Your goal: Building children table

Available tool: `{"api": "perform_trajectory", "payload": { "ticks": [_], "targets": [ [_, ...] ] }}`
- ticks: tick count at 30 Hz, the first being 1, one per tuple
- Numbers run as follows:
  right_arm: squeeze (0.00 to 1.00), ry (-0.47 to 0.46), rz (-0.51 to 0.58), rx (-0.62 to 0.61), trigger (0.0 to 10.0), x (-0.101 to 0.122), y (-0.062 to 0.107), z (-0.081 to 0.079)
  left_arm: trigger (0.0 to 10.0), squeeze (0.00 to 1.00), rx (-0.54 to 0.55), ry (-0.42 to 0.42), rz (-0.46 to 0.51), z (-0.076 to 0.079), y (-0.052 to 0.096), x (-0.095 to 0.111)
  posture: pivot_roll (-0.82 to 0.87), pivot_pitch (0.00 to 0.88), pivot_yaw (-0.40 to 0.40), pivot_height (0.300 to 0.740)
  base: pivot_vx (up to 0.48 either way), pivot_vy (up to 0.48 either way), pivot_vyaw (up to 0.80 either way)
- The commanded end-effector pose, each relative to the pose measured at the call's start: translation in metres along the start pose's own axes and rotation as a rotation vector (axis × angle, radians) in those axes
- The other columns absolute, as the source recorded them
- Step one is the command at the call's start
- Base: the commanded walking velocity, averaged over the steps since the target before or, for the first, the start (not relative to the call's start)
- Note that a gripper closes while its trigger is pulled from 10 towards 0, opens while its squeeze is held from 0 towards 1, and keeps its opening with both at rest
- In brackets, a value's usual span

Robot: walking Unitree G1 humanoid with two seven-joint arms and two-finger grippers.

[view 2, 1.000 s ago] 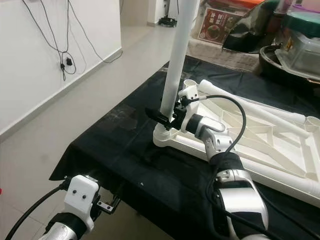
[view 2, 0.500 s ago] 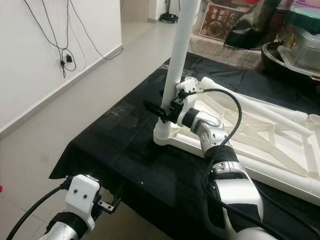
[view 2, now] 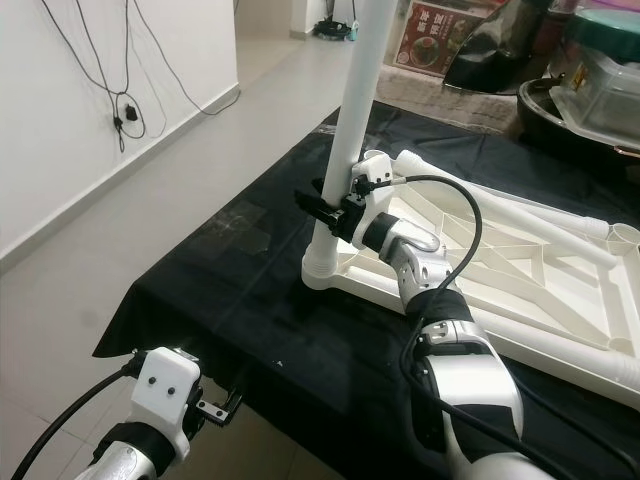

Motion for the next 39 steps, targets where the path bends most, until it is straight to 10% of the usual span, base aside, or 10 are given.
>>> {"api": "perform_trajectory", "payload": {
  "ticks": [1,14,20,21,24,32,34,35,38,39],
  "targets": [
    [0.00,-0.056,-0.015,0.023,0.0,-0.013,0.000,-0.009,10.0,0.00,-0.004,-0.002,-0.011,0.001,0.002,-0.001,0.18,0.139,-0.112,0.740,0.000,0.000,0.00],
    [0.00,-0.036,-0.027,-0.256,0.0,-0.035,0.020,-0.004,10.0,0.00,-0.007,-0.016,-0.018,-0.004,-0.002,-0.005,0.17,0.110,-0.090,0.740,0.000,0.000,0.00],
    [0.00,0.046,-0.174,-0.672,0.0,-0.051,0.045,0.003,10.0,0.00,-0.016,-0.030,-0.019,-0.007,-0.006,-0.006,0.15,0.090,-0.076,0.740,0.000,0.000,0.00],
    [0.00,0.010,-0.245,-1.023,0.0,-0.050,0.059,-0.012,10.0,0.00,-0.017,-0.040,-0.020,-0.008,-0.010,-0.008,0.16,0.070,-0.076,0.740,0.000,0.000,0.00],
    [0.00,-0.061,-0.276,-1.168,0.0,-0.049,0.059,-0.029,10.0,0.00,-0.015,-0.044,-0.020,-0.009,-0.011,-0.009,0.17,0.067,-0.083,0.740,0.000,0.000,0.00],
    [0.00,-0.182,-0.309,-1.187,0.0,-0.048,0.038,-0.063,10.0,0.00,-0.012,-0.048,-0.022,-0.010,-0.012,-0.011,0.18,0.056,-0.078,0.740,0.000,0.000,0.00],
    [0.00,-0.205,-0.297,-1.163,3.1,-0.046,0.033,-0.069,10.0,0.00,-0.014,-0.049,-0.024,-0.011,-0.012,-0.011,0.18,0.056,-0.078,0.740,0.000,0.000,0.00],
    [0.00,-0.202,-0.277,-1.119,10.0,-0.043,0.027,-0.072,10.0,0.00,-0.016,-0.049,-0.024,-0.011,-0.011,-0.012,0.18,0.051,-0.080,0.740,0.000,0.000,0.00],
    [0.00,-0.167,-0.245,-0.977,10.0,-0.036,0.017,-0.080,10.0,0.00,-0.021,-0.050,-0.025,-0.011,-0.012,-0.013,0.17,0.049,-0.077,0.740,0.000,0.000,0.00],
    [1.00,-0.158,-0.244,-0.958,10.0,-0.036,0.016,-0.081,10.0,0.00,-0.022,-0.051,-0.026,-0.011,-0.012,-0.013,0.17,0.049,-0.077,0.740,0.000,0.000,0.00]
  ]
}}
Point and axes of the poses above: a point about 5 cm out from each wrist's last joint towards the gripper, its own y axis pointing back from the gripper into the wrist, its own x axis along the axis of the wrist's last joint, z = x × y, the point moved 5 cm from there along -y, pointing out of the wrist towards the gripper, and after that the axes turned 11 degrees about y, right-handed, at the moved point
